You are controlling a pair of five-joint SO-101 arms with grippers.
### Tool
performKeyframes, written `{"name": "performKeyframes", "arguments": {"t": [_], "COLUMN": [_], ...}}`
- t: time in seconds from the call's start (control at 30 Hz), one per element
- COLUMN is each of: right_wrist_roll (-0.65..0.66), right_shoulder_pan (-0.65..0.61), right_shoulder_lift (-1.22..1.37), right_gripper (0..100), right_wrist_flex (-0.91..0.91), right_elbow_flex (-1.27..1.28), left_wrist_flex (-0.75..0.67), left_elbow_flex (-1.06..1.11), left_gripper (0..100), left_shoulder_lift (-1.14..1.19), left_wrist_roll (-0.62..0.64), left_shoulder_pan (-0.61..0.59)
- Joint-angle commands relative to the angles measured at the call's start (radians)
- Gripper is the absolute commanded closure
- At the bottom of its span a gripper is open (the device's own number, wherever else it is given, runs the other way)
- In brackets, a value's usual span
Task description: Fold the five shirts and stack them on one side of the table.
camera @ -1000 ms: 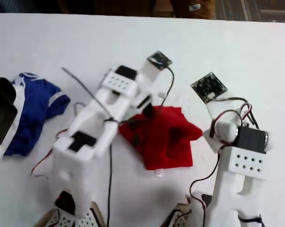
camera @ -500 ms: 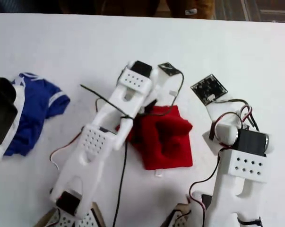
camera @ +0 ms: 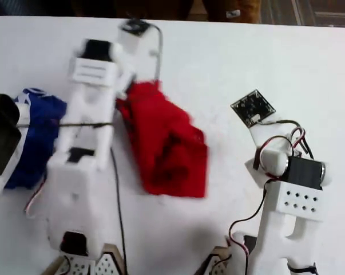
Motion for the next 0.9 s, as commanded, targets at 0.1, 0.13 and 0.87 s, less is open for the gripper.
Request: {"name": "performKeyframes", "arguments": {"t": [0.1, 0.13, 0.87], "right_wrist_roll": [0.0, 0.0, -0.002], "right_shoulder_pan": [-0.03, -0.039, -0.105], "right_shoulder_lift": [-0.019, -0.019, -0.018], "right_gripper": [69.0, 69.0, 69.0], "right_wrist_flex": [-0.027, -0.027, -0.028], "right_elbow_flex": [-0.043, -0.043, -0.038], "left_wrist_flex": [0.011, 0.006, -0.16], "left_elbow_flex": [0.406, 0.453, 0.608], "left_gripper": [98, 98, 72], "left_shoulder_lift": [-0.463, -0.502, -0.624], "left_wrist_roll": [-0.063, -0.071, -0.186], "left_shoulder_pan": [-0.023, -0.035, -0.129]}}
